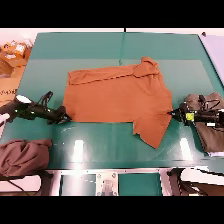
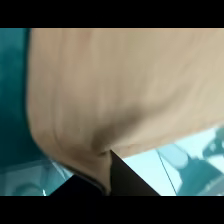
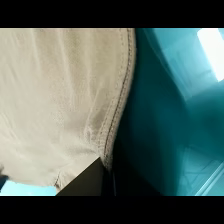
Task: Fold the shirts.
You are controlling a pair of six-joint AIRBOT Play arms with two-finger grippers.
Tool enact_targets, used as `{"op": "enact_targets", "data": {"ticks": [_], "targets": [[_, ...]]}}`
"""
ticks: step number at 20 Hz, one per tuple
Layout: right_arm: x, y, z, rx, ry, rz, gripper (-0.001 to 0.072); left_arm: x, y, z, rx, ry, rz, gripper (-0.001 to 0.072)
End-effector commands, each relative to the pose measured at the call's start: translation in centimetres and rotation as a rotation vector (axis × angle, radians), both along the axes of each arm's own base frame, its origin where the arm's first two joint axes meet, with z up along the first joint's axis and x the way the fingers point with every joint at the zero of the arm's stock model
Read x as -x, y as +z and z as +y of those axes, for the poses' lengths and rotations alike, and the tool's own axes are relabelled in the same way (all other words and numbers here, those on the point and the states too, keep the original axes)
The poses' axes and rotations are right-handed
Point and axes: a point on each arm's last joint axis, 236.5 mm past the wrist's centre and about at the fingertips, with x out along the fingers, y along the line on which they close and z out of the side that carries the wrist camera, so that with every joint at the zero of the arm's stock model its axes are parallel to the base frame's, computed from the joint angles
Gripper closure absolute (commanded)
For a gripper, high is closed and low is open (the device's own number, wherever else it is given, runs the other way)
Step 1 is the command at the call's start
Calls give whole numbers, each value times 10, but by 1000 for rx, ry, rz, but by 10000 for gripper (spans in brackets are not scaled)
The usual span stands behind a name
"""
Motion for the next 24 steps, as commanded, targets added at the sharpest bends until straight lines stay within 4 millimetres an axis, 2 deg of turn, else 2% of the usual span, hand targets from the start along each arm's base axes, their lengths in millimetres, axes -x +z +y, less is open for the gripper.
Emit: {"op": "enact_targets", "data": {"ticks": [1,3,4,6,8,10,12,13,14,15,16,17,18,19,20,22,24], "targets": [[0,1,1,-5,-4,2,697,-14,7,11,-45,8,-26,690],[-9,17,8,-61,-19,-38,698,-29,35,11,-42,-14,-90,690],[-18,36,10,-82,-18,-90,699,-39,56,11,-47,-24,-145,690],[-40,94,7,-74,-13,-239,699,-62,122,12,-65,-49,-308,690],[-58,179,2,2,-14,-441,699,-79,213,12,-98,-62,-536,690],[-58,286,7,122,3,-704,698,-80,325,8,-135,-55,-821,690],[-34,402,24,276,2,-987,698,-53,439,-4,-174,-80,-1117,689],[-14,460,32,371,-36,-1128,698,-31,494,-9,-201,-79,-1260,688],[11,512,40,462,-82,-1265,698,-6,540,-13,-230,-74,-1385,688],[42,564,49,557,-146,-1407,697,22,583,-17,-260,-68,-1511,688],[73,605,57,622,-213,-1524,697,46,616,-21,-286,-65,-1612,687],[103,637,64,661,-290,-1615,697,72,645,-26,-304,-60,-1703,688],[128,658,71,709,-340,-1682,697,93,665,-30,-314,-56,-1768,688],[147,670,78,770,-362,-1727,697,108,679,-32,-315,-49,-1809,687],[156,674,82,805,-368,-1739,697,118,685,-35,-312,-48,-1827,687],[151,668,77,787,-380,-1699,696,119,683,-35,-311,-48,-1812,687],[124,645,58,781,-366,-1585,696,100,668,-28,-317,-36,-1747,687]]}}
